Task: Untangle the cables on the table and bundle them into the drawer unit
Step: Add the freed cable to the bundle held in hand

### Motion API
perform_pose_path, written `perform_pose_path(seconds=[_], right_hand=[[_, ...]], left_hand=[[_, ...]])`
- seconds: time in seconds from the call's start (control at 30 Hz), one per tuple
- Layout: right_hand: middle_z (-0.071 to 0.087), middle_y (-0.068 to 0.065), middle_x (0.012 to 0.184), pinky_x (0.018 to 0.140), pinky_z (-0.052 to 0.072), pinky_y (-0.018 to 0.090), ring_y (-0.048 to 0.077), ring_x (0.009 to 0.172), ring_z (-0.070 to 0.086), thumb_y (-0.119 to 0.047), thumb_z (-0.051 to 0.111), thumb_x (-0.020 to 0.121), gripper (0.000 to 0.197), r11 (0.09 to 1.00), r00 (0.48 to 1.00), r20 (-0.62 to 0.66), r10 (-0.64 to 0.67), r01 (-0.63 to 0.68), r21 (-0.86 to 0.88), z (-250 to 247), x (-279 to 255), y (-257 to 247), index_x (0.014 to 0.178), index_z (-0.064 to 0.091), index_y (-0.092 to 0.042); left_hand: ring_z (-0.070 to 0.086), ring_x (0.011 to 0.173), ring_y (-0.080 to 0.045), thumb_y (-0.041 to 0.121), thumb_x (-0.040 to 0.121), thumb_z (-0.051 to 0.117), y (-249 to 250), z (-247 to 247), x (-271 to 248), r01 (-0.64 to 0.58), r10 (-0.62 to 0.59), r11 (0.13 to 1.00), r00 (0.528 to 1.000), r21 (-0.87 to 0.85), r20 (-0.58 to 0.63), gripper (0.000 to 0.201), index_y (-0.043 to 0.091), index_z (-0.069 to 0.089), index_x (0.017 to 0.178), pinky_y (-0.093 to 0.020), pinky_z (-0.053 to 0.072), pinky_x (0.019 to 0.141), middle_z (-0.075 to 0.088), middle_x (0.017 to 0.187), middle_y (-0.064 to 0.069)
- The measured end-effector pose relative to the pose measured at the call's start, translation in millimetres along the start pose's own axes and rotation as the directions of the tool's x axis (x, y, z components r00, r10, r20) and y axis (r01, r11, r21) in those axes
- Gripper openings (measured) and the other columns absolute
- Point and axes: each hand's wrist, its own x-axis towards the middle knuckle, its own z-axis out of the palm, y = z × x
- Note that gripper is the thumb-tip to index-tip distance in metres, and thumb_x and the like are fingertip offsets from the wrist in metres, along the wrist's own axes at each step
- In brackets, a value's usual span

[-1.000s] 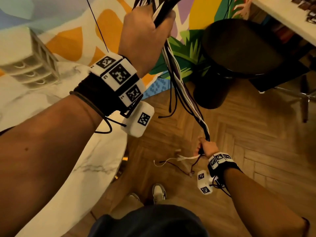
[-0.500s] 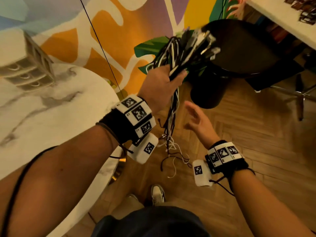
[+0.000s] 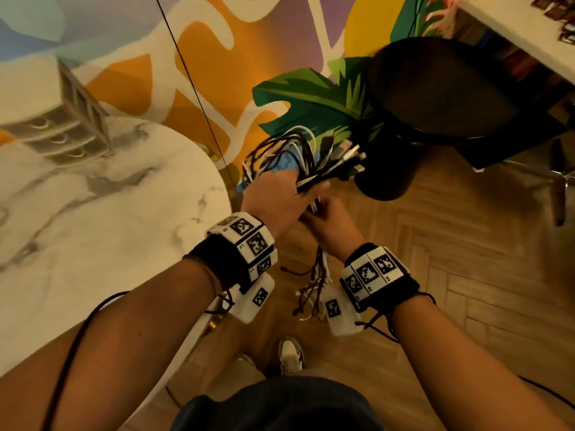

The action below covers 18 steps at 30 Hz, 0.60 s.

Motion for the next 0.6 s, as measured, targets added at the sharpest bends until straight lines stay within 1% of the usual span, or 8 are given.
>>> perform_pose_path(seconds=[0.07,0.13,0.2,0.27,0.33,0.4,0.5,0.6], right_hand=[[0.049,-0.005,0.058,0.048,0.033,0.02,0.007,0.051,0.045,-0.019,0.06,0.09,0.027,0.979,0.976,-0.17,0.135,-0.157,-0.127,-5.1,4.4,23.1,0.063,0.053,-0.018],[0.046,-0.002,0.052,0.045,0.032,0.025,0.013,0.047,0.044,-0.018,0.06,0.087,0.034,0.918,0.905,-0.265,0.332,-0.375,-0.129,-14.9,-1.0,59.0,0.056,0.047,-0.018],[0.057,0.008,0.059,0.05,0.041,0.03,0.025,0.054,0.056,-0.02,0.06,0.086,0.027,0.839,0.834,-0.287,0.471,-0.524,-0.147,-21.1,-13.3,101.2,0.061,0.055,-0.01],[0.067,0.018,0.077,0.06,0.049,0.038,0.035,0.071,0.064,-0.022,0.06,0.086,0.025,0.731,0.761,-0.268,0.59,-0.645,-0.222,-22.7,-24.4,138.9,0.078,0.065,0.001],[0.066,0.015,0.084,0.06,0.047,0.034,0.031,0.074,0.061,-0.026,0.06,0.088,0.029,0.647,0.721,-0.177,0.67,-0.685,-0.335,-22.5,-33.6,154.7,0.096,0.067,0.001],[0.064,0.011,0.094,0.07,0.051,0.034,0.026,0.082,0.06,-0.029,0.065,0.085,0.037,0.655,0.752,-0.079,0.654,-0.615,-0.438,-20.3,-35.4,151.9,0.113,0.062,-0.005],[0.042,0.007,0.14,0.107,0.037,0.037,0.022,0.127,0.041,-0.024,0.078,0.075,0.079,0.892,0.945,0.031,0.325,-0.296,-0.341,-10.6,-27.2,114.1,0.142,0.037,-0.017],[0.044,-0.005,0.138,0.104,0.041,0.032,0.005,0.126,0.044,-0.029,0.084,0.068,0.078,1.0,0.999,0.035,-0.007,0.008,-0.024,8.2,-13.8,59.0,0.134,0.042,-0.027]], left_hand=[[0.061,0.085,-0.027,0.052,0.09,0.045,-7.0,-13.2,-0.8,0.006,-0.001,0.991,0.999,0.134,-0.043,0.038,0.023,0.066,0.104,-0.031,0.044,0.068,0.062,0.082,-0.002],[0.059,0.073,-0.026,0.043,0.089,0.05,-16.7,-31.4,0.3,0.034,-0.03,0.998,0.996,0.051,-0.089,0.028,0.022,0.067,0.085,-0.032,0.042,0.06,0.062,0.073,-0.003],[0.042,0.052,-0.019,0.036,0.088,0.056,-23.1,-47.2,3.6,0.071,-0.119,0.962,0.978,-0.262,-0.173,0.037,0.022,0.05,0.055,-0.029,0.028,0.051,0.045,0.053,-0.003],[0.024,0.048,-0.017,0.033,0.088,0.062,-26.8,-52.2,11.0,0.062,-0.224,0.828,0.948,-0.557,-0.228,0.048,0.019,0.035,0.05,-0.029,0.018,0.051,0.028,0.049,-0.004],[0.022,0.045,-0.02,0.037,0.086,0.063,-20.2,-50.6,14.3,0.073,-0.315,0.63,0.934,-0.774,-0.168,0.049,0.021,0.037,0.048,-0.029,0.02,0.049,0.027,0.048,-0.002],[0.024,0.036,-0.016,0.034,0.089,0.061,-10.5,-40.9,13.8,0.099,-0.354,0.441,0.932,-0.892,-0.072,0.052,0.023,0.037,0.044,-0.025,0.022,0.043,0.029,0.04,0.004],[0.024,0.032,-0.012,0.033,0.094,0.055,1.9,-17.4,6.4,0.147,-0.288,0.32,0.956,-0.936,0.052,0.054,0.021,0.035,0.045,-0.022,0.022,0.039,0.03,0.037,0.006],[0.024,0.033,-0.013,0.033,0.095,0.052,9.7,3.3,-4.1,0.198,-0.219,0.287,0.966,-0.937,0.137,0.054,0.017,0.034,0.046,-0.021,0.024,0.038,0.029,0.038,0.004]])
